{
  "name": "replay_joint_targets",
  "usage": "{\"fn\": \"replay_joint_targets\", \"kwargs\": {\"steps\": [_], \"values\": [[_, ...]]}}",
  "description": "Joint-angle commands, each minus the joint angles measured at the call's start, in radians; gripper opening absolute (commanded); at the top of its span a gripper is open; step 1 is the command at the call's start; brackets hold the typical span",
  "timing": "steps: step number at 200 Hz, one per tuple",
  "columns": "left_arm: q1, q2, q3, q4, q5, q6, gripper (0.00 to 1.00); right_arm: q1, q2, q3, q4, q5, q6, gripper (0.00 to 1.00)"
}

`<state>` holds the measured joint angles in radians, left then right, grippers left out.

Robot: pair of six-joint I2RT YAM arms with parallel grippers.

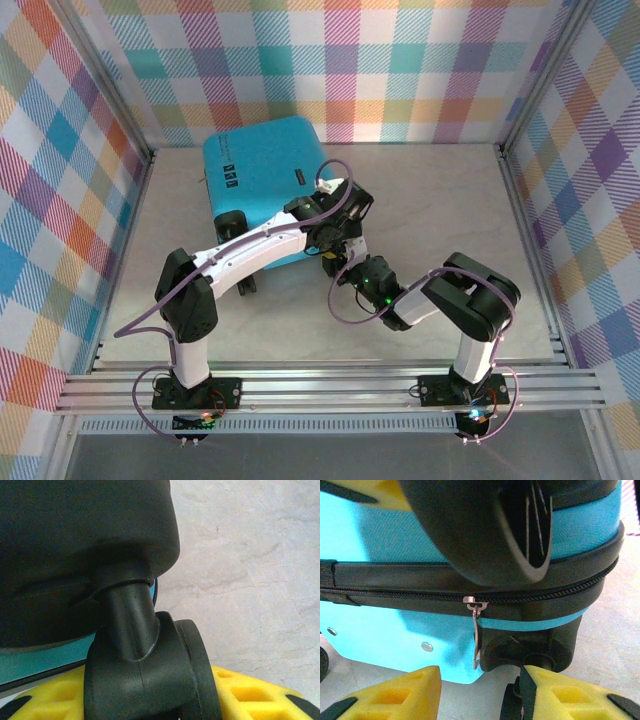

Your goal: Pack the luggage

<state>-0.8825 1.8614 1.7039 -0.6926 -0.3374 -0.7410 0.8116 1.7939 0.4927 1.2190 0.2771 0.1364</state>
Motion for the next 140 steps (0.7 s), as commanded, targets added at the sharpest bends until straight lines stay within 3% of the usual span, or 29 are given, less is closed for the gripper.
{"fn": "replay_joint_targets", "kwargs": {"steps": [1, 84, 140], "values": [[-0.006, -0.060, 0.030, 0.149, 0.055, 0.104, 0.14, -0.016, 0.026, 0.046, 0.071, 0.002, -0.020, 0.46], [-0.006, -0.086, 0.016, 0.160, 0.061, 0.104, 0.12, -0.032, 0.068, 0.124, 0.086, -0.008, -0.014, 0.40], [-0.006, -0.092, 0.012, 0.165, 0.060, 0.104, 0.12, -0.049, 0.073, 0.131, 0.106, 0.011, -0.012, 0.24]]}}
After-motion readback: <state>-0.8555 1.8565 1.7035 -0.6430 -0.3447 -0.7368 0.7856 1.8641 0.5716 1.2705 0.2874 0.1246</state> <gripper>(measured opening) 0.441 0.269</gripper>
